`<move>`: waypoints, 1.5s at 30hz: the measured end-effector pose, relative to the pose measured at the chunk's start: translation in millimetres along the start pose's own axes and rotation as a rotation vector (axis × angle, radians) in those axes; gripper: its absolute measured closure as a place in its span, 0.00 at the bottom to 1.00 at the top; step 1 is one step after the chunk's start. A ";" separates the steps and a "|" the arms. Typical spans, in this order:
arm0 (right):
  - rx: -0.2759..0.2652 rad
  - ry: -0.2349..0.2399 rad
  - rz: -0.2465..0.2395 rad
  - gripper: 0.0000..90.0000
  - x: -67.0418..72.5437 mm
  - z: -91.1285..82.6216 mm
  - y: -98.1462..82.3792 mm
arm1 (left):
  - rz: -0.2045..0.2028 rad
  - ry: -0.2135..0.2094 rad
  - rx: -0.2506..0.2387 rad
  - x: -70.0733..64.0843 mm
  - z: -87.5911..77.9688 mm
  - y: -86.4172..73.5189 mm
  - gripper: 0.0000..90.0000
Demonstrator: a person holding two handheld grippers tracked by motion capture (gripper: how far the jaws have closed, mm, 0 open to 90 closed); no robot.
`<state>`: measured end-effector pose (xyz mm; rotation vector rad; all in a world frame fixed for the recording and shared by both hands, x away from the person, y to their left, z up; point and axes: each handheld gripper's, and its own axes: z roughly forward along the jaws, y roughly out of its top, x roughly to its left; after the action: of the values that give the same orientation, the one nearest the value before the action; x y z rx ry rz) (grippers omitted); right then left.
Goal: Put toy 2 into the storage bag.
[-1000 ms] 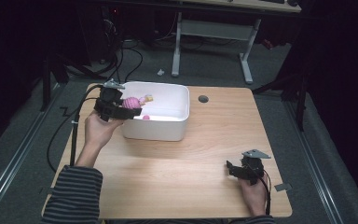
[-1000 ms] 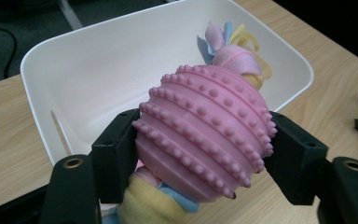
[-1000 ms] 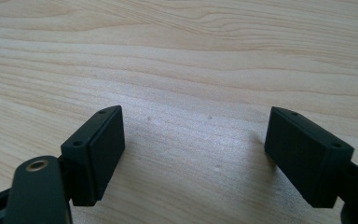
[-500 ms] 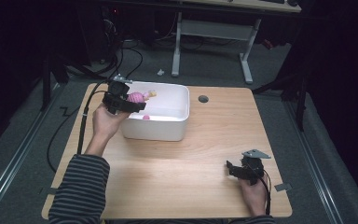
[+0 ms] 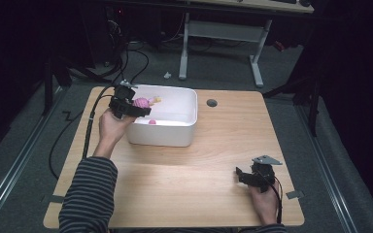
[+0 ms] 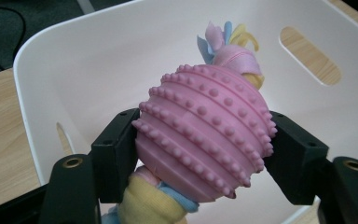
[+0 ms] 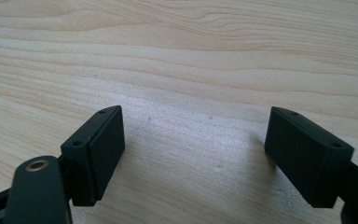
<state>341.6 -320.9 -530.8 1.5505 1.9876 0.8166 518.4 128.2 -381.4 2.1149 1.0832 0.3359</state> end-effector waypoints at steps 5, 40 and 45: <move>0.000 0.000 -0.002 0.22 -0.1 0.0 0.0 | 0.027 0.047 0.047 0.3 6.0 -3.1 0.36; 0.000 0.000 -0.002 0.22 0.0 0.0 0.0 | -0.032 0.071 0.079 11.1 11.6 -18.0 0.33; 0.000 0.000 -0.003 0.22 0.0 0.0 0.0 | -0.027 0.064 0.062 11.0 7.2 -16.6 0.30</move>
<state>341.6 -320.9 -530.8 1.5478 1.9897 0.8155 519.0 139.8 -399.2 2.1551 1.1716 0.3634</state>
